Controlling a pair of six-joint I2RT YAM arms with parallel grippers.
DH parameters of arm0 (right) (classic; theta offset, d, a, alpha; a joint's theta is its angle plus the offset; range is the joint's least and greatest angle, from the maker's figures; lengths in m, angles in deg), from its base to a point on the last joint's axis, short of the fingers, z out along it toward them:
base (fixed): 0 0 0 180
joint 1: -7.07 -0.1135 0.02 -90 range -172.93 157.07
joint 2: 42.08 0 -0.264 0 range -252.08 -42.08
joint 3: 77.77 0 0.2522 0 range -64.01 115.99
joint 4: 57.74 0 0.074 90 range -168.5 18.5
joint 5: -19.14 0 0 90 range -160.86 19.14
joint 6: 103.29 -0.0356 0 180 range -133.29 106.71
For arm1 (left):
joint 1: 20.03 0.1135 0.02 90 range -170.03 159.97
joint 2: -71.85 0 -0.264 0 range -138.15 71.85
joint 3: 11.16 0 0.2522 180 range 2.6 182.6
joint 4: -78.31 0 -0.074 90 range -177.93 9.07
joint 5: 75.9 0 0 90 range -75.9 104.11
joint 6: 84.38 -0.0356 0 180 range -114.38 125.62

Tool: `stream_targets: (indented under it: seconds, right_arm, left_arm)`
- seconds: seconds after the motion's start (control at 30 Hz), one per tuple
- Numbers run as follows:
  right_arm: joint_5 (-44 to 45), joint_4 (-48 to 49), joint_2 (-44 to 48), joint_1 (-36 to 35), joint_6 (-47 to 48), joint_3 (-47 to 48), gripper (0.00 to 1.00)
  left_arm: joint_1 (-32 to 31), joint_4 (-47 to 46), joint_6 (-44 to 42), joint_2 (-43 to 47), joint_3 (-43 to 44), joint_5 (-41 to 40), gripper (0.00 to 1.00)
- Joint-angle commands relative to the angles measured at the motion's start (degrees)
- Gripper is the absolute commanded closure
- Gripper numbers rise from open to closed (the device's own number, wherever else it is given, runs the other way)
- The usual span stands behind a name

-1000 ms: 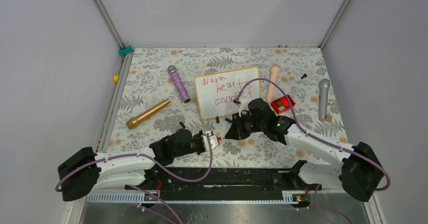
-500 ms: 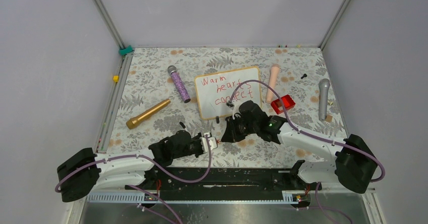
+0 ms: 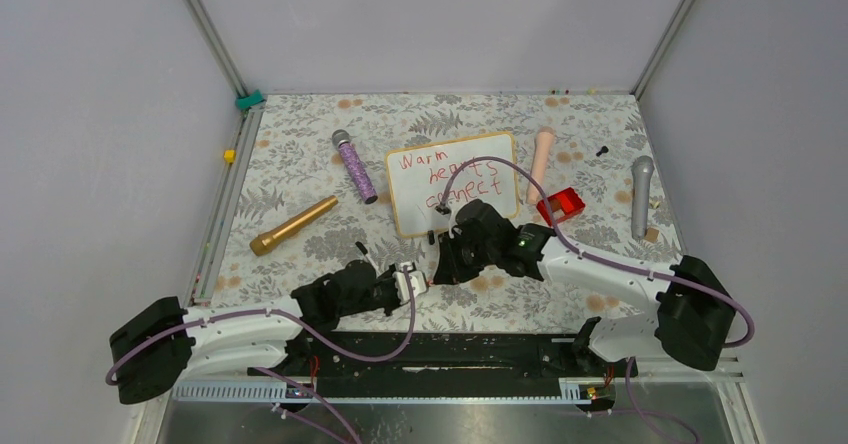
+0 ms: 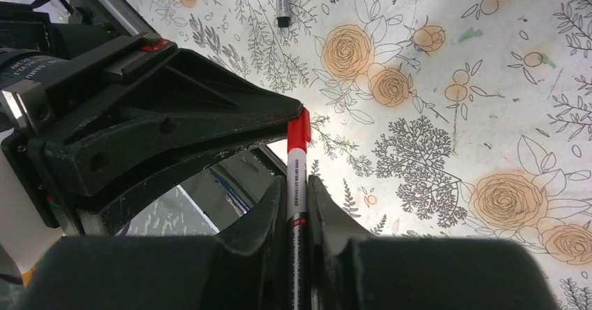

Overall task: Write a sentence on the whiteboard
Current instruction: Insert the pen cap into the whiteboard marker, then put down the whiteboard marker at the center of the board.

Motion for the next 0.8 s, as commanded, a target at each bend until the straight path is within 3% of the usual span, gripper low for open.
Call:
stream_targets:
  seconds: [0.0,0.1,0.2,0.33,0.6,0.77]
  right_arm:
    - [3.8,-1.2,-3.1,-3.3,-0.4,3.6,1.0]
    - [9.3,-7.7,-3.9,-4.3,1.4,6.9,1.0]
    - [9.5,-11.8,-4.8,-4.3,2.3,8.7,1.0]
    - [8.3,-12.6,-5.5,-4.6,2.1,8.1,1.0]
    - [11.2,-16.0,-6.2,-4.7,3.2,8.1,1.0]
    - [9.5,-14.6,-7.6,-5.2,2.6,8.0,1.0]
  left_arm:
    - [-0.4,-13.7,3.3,2.6,2.7,4.3,1.0]
    - [-0.4,-14.9,7.2,0.0,3.8,5.1,1.0]
    - [-0.4,-22.3,10.6,-4.7,2.9,5.4,1.0]
    - [-0.5,-31.1,12.2,-9.0,1.8,1.9,1.0]
    - [-0.5,-33.3,13.3,-11.8,3.2,2.8,1.0]
    - [-0.5,-41.4,14.0,-16.6,1.0,2.1,1.0]
